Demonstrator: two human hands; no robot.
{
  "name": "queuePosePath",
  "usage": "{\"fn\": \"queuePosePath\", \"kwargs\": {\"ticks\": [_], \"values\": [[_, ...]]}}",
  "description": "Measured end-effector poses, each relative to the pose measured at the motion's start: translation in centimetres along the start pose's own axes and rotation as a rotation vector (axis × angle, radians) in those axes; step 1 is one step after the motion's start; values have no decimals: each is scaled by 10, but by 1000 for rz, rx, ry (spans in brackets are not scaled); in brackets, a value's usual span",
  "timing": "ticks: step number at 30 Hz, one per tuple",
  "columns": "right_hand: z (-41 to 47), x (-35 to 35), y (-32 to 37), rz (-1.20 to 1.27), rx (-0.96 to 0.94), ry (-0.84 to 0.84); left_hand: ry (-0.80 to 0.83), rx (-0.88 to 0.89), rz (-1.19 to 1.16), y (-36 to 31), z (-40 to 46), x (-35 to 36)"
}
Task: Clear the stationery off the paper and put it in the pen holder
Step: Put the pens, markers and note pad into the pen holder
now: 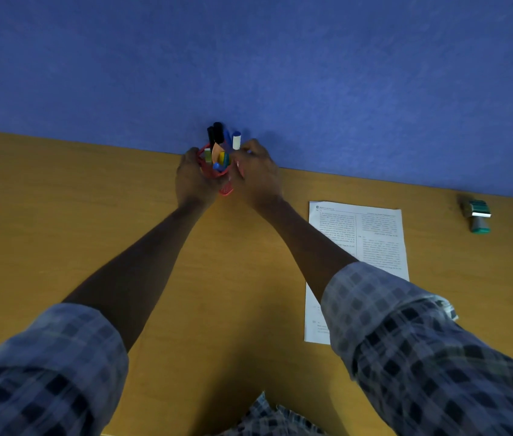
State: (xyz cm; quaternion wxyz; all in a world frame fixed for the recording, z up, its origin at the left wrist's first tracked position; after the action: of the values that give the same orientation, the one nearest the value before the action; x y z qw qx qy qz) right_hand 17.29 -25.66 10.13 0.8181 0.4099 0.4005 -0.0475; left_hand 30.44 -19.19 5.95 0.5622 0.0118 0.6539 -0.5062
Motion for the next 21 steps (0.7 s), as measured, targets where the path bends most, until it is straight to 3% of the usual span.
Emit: {"fn": "queuePosePath", "kwargs": {"ticks": [5,10,17,21], "values": [[-9,-15,-18,76,103,-118,-81,-99,33,0,1,4],[-14,-26,-35,101,187,-132,-118,-135,52,2,1,9],[-22,-35,-49,87,210,-109,-91,-130,76,5,2,11],[-48,-44,-68,-18,274,-3,-62,-200,194,8,-11,9]]}}
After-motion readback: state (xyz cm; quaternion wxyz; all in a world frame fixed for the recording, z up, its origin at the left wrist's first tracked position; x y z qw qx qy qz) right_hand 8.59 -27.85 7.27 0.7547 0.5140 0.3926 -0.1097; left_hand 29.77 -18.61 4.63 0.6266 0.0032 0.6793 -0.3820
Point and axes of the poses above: each hand's wrist, its own z-axis towards the middle knuckle, its own x-axis out of the palm, y = z × x, the point moved 5 cm from there along z, towards the middle knuckle, and after that the axes turned 9 degrees about z, right-handed, at the moved point
